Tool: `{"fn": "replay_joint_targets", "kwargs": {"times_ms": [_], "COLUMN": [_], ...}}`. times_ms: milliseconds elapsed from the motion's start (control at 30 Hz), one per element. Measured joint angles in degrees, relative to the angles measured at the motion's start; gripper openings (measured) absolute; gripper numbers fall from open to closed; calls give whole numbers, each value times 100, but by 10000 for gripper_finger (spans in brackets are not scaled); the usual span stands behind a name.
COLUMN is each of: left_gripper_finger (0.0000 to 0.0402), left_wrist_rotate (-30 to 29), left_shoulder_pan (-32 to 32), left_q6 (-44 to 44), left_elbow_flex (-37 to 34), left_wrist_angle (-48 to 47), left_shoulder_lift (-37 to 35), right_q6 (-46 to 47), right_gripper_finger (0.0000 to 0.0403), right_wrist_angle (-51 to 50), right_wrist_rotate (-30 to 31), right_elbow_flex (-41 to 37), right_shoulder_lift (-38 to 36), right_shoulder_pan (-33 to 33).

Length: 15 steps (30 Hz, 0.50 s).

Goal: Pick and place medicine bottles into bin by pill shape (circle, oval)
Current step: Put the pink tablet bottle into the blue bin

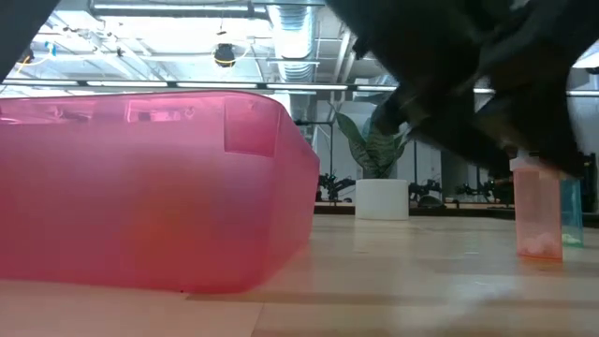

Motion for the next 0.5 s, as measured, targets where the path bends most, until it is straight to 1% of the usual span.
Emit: {"fn": "replay_joint_targets", "kwargs": {"times_ms": [100,167,267,500], "left_gripper_finger": [225,217,191,130], "left_wrist_rotate": [21,62,166,188], "left_shoulder_pan": [3,7,11,24], "left_q6": [6,4,95,136], "left_elbow_flex": [-10,5,1,1], "left_wrist_angle": [17,48,-1,6], "left_shoulder_lift": [9,9,31,31], "right_q6": [-15,-15,-15,-15], "right_gripper_finger": [240,240,240,240], "right_wrist_angle": [-2,-4,-28,-74], "right_wrist_rotate": [0,-4,-6,-7], "right_elbow_flex": [0,0,0,0], "right_shoulder_lift": [0,0,0,0], "right_shoulder_pan": [0,0,0,0]}}
